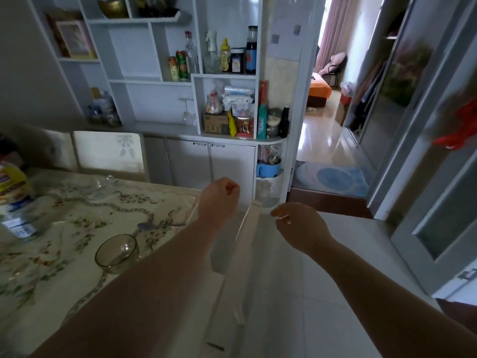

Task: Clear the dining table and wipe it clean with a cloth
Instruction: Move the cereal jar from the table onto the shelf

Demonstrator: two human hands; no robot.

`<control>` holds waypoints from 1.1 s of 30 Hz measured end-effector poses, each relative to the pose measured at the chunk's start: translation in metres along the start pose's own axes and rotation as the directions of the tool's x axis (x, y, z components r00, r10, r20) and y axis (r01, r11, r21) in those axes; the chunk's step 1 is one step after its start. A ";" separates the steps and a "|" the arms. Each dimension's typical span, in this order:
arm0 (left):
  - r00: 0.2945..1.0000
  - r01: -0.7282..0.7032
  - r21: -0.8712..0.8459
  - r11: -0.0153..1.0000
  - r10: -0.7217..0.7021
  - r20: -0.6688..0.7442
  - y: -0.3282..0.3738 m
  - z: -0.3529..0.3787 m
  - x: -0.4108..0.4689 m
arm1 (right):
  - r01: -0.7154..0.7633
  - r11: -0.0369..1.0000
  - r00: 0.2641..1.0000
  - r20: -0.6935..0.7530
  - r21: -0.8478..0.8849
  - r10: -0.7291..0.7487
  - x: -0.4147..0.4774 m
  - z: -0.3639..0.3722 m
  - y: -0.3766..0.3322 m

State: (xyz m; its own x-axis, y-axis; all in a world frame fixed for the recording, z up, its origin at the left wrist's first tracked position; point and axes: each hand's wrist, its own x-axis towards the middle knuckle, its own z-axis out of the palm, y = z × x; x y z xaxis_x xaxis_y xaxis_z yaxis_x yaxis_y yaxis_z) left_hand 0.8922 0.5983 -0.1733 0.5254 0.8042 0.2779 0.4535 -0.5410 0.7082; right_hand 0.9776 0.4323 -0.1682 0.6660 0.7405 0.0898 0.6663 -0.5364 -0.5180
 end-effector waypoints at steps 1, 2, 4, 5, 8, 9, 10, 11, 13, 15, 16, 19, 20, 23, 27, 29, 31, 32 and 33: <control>1.000 0.018 0.004 1.000 -0.018 0.004 -0.002 0.004 0.009 | 0.006 1.000 1.000 0.004 0.004 -0.006 0.014 -0.001 0.003; 0.999 0.034 0.010 0.999 -0.034 0.011 -0.005 0.007 0.017 | 0.008 1.000 1.000 0.010 0.008 -0.008 0.027 -0.001 0.005; 0.998 0.066 0.017 0.998 -0.066 0.020 -0.010 0.013 0.031 | 0.008 1.000 1.000 0.028 0.025 -0.009 0.055 0.005 0.013; 0.996 0.084 0.025 0.996 -0.084 0.013 -0.013 0.017 0.038 | 0.009 1.000 0.999 0.042 0.028 -0.010 0.070 0.009 0.018; 0.989 0.146 0.061 0.987 -0.146 -0.001 -0.021 0.025 0.055 | 0.027 1.000 0.995 0.101 0.015 -0.028 0.111 0.025 0.031; 0.985 0.173 0.069 0.983 -0.173 -0.001 -0.022 0.028 0.060 | 0.038 0.999 0.992 0.123 0.014 -0.040 0.123 0.029 0.035; 0.979 0.206 0.075 0.976 -0.205 -0.011 -0.022 0.034 0.069 | 0.055 0.998 0.987 0.149 0.020 -0.057 0.140 0.033 0.039; 0.975 0.224 0.084 0.971 -0.224 -0.015 -0.023 0.038 0.074 | 0.071 0.997 0.984 0.162 0.024 -0.074 0.152 0.036 0.042; 0.967 0.253 0.125 0.959 -0.250 -0.038 -0.020 0.051 0.090 | 0.110 0.992 0.974 0.192 0.055 -0.118 0.181 0.038 0.048; 0.957 0.288 0.136 0.948 -0.283 -0.059 -0.014 0.064 0.106 | 0.146 0.984 0.960 0.227 0.099 -0.165 0.208 0.037 0.055; 0.948 0.317 0.134 0.939 -0.308 -0.084 -0.007 0.077 0.121 | 0.167 0.979 0.950 0.248 0.120 -0.192 0.229 0.034 0.065; 0.922 0.380 0.136 0.915 -0.363 -0.136 -0.001 0.099 0.146 | 0.213 0.967 0.928 0.282 0.138 -0.245 0.269 0.029 0.080; 0.910 0.408 0.144 0.902 -0.387 -0.152 0.001 0.108 0.153 | 0.237 0.962 0.918 0.293 0.138 -0.268 0.281 0.025 0.087; 0.868 0.488 0.148 0.860 -0.460 -0.188 0.011 0.133 0.177 | 0.267 0.952 0.887 0.348 0.151 -0.304 0.325 0.013 0.107; 0.816 0.568 0.127 0.813 -0.536 -0.217 0.014 0.152 0.189 | 0.323 0.933 0.837 0.413 0.156 -0.359 0.369 0.010 0.118; 0.792 0.599 0.105 0.794 -0.567 -0.227 0.009 0.154 0.198 | 0.369 0.914 0.815 0.414 0.170 -0.406 0.385 0.016 0.115; 0.768 0.623 0.079 0.778 -0.589 -0.253 0.002 0.154 0.209 | 0.399 0.896 0.804 0.396 0.195 -0.444 0.400 0.024 0.113; 0.757 0.631 0.071 0.772 -0.594 -0.272 -0.003 0.153 0.216 | 0.407 0.887 0.796 0.393 0.216 -0.461 0.408 0.028 0.109; 0.752 0.636 0.072 0.769 -0.595 -0.283 -0.007 0.152 0.221 | 0.411 0.883 0.788 0.399 0.227 -0.470 0.414 0.033 0.107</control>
State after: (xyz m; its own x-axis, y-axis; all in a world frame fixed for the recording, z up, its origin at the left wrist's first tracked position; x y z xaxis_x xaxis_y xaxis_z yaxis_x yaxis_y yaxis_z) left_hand 1.1146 0.7425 -0.2154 -0.0789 0.9965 -0.0288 0.7345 0.0776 0.6742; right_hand 1.3137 0.6952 -0.2140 0.0779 0.9966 -0.0255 0.7858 -0.0771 -0.6137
